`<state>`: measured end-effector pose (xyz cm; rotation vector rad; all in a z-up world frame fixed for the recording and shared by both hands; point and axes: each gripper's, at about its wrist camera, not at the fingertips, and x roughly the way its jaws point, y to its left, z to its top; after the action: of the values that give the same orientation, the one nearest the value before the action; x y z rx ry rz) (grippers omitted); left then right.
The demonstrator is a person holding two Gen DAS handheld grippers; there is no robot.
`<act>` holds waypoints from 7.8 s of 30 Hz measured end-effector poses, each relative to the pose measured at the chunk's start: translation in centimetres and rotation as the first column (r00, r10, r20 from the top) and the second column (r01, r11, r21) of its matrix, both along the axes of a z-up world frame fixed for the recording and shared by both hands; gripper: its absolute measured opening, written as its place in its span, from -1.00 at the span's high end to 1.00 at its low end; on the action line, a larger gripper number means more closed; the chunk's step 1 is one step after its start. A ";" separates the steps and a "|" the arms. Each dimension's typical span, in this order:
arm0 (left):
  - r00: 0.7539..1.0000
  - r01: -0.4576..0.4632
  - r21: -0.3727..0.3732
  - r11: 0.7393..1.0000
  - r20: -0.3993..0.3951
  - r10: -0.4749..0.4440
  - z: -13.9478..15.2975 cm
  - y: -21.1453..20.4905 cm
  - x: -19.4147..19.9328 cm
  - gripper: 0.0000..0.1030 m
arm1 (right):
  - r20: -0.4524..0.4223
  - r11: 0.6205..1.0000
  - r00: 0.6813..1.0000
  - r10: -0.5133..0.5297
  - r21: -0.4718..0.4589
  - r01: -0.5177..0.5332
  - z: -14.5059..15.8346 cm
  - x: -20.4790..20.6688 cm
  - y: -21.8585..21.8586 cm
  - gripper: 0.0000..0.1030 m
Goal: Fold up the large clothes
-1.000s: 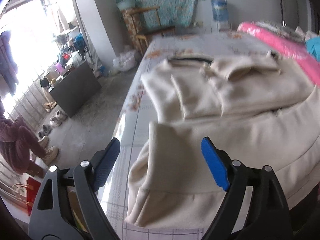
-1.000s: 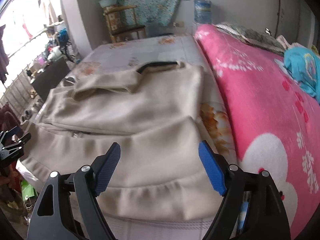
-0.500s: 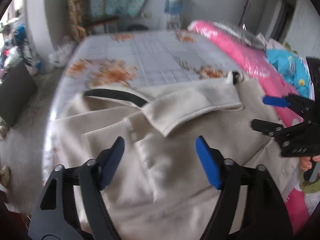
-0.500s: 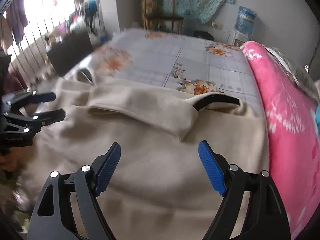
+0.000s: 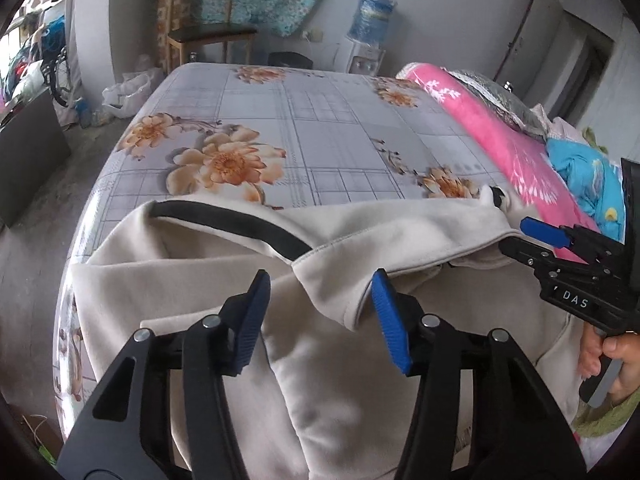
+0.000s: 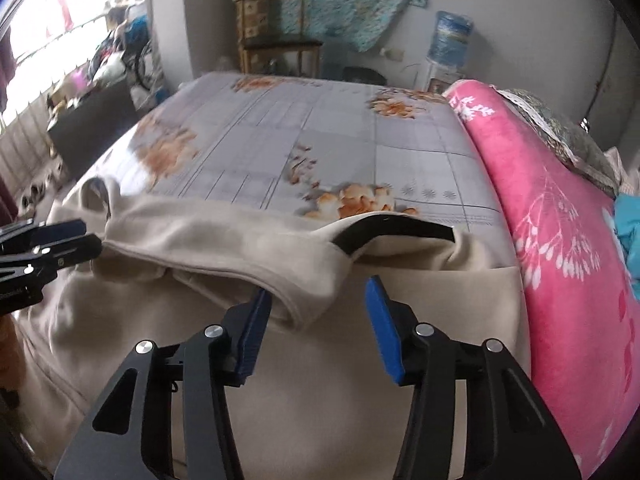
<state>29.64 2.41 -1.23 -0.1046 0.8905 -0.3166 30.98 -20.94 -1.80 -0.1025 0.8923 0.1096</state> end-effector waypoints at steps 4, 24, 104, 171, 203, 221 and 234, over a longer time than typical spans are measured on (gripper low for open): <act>0.999 0.020 0.054 0.998 -0.031 -0.018 -1.1 -1.2 0.3 0.02 | -0.026 1.000 1.000 0.001 -0.001 -0.001 -1.1 0.7 0.1 0.16; 0.989 0.040 0.353 0.935 0.121 -0.088 -0.1 -2.0 -3.2 1.00 | 0.000 0.991 0.995 0.097 -0.090 -0.096 0.0 -2.6 0.8 0.84; 0.990 -0.133 -0.119 0.984 -0.063 0.126 -3.8 12.1 -17.9 0.27 | -0.069 0.953 0.977 0.202 0.244 -0.180 -3.8 -18.6 2.8 -0.37; 0.980 -0.197 0.272 0.942 0.025 0.198 -3.3 7.2 -17.8 0.42 | -0.058 0.974 0.989 -0.136 -0.190 0.123 -3.0 -15.6 -7.9 0.53; 0.979 -0.201 0.294 0.934 0.027 0.202 -3.2 7.0 -18.0 0.42 | -0.063 0.980 0.989 -0.137 -0.151 0.126 -3.1 -14.6 -8.4 0.49; 0.977 -0.214 0.276 0.937 0.050 0.208 -2.9 7.3 -18.4 0.60 | 0.079 0.972 0.987 -0.140 -0.178 0.152 0.7 -18.1 -6.7 0.87; 0.975 -0.208 0.262 0.943 0.133 0.178 0.2 6.9 -20.3 0.89 | 0.121 0.973 0.976 -0.180 -0.122 0.194 1.8 -19.5 -7.2 0.87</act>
<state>9.35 9.32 -1.04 0.0815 0.8015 -0.0131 11.46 -28.17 0.03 -0.1466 0.7956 -0.1312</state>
